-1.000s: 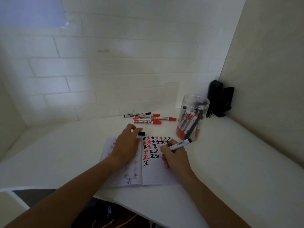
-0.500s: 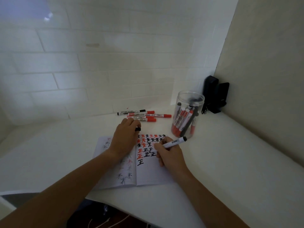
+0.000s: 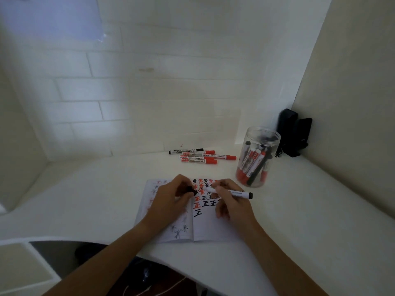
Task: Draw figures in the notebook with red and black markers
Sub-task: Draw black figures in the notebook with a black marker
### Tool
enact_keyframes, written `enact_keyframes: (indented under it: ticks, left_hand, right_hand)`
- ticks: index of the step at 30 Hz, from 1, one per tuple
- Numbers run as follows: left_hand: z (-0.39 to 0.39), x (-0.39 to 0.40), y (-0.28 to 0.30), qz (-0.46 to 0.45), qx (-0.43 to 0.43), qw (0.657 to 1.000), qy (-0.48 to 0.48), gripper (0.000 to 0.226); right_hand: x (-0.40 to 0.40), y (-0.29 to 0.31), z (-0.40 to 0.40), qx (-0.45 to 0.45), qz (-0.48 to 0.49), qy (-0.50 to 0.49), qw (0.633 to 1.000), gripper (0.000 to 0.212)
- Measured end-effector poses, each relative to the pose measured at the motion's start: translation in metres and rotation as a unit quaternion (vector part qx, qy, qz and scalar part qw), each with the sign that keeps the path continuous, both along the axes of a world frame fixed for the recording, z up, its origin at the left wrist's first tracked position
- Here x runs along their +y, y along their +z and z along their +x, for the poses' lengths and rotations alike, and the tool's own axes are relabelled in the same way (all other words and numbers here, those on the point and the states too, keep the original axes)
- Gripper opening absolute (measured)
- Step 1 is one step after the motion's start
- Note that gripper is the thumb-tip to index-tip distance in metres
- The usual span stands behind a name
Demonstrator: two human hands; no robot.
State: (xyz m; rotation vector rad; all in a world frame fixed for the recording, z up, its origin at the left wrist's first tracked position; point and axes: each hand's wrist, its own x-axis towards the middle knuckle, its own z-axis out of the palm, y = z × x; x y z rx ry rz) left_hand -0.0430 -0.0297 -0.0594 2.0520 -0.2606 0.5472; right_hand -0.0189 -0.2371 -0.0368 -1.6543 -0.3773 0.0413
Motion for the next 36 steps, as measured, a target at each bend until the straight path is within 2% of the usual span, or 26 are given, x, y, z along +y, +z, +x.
enact_keyframes:
  ticks: [3, 6, 13, 18, 25, 30, 34, 36]
  left_hand:
    - [-0.003, 0.003, 0.005, -0.067, 0.031, 0.996, -0.046, 0.017]
    - [-0.005, 0.006, 0.007, -0.088, 0.041, 0.993, -0.062, 0.017]
    - [-0.001, 0.004, 0.005, 0.009, -0.009, 1.0, -0.004, 0.024]
    - [-0.001, 0.002, 0.004, 0.04, -0.024, 0.999, -0.008, 0.024]
    - [0.002, 0.002, 0.0, 0.105, -0.057, 0.992, -0.041, 0.021]
    - [0.005, 0.004, -0.003, 0.097, -0.046, 0.994, -0.018, 0.025]
    - [0.009, 0.003, -0.007, 0.106, -0.047, 0.993, 0.008, 0.017]
    - [0.01, 0.003, -0.01, 0.128, -0.046, 0.991, 0.014, 0.015]
  right_hand:
    - [0.0, 0.002, -0.004, -0.003, -0.01, 0.005, 1.0, 0.013]
    - [0.0, 0.002, -0.005, -0.01, 0.002, 0.012, 1.0, 0.01]
    - [0.0, -0.002, -0.004, -0.043, 0.016, 0.044, 0.998, 0.015]
    - [0.002, -0.006, -0.001, -0.047, -0.003, 0.043, 0.998, 0.008]
    - [0.005, -0.012, 0.0, -0.063, -0.066, 0.052, 0.994, 0.01]
    - [0.0, -0.004, 0.001, -0.007, -0.014, 0.053, 0.998, 0.008]
    - [-0.003, -0.001, 0.007, 0.112, 0.088, 0.026, 0.989, 0.028]
    - [-0.011, 0.0, 0.013, 0.105, 0.095, -0.001, 0.99, 0.02]
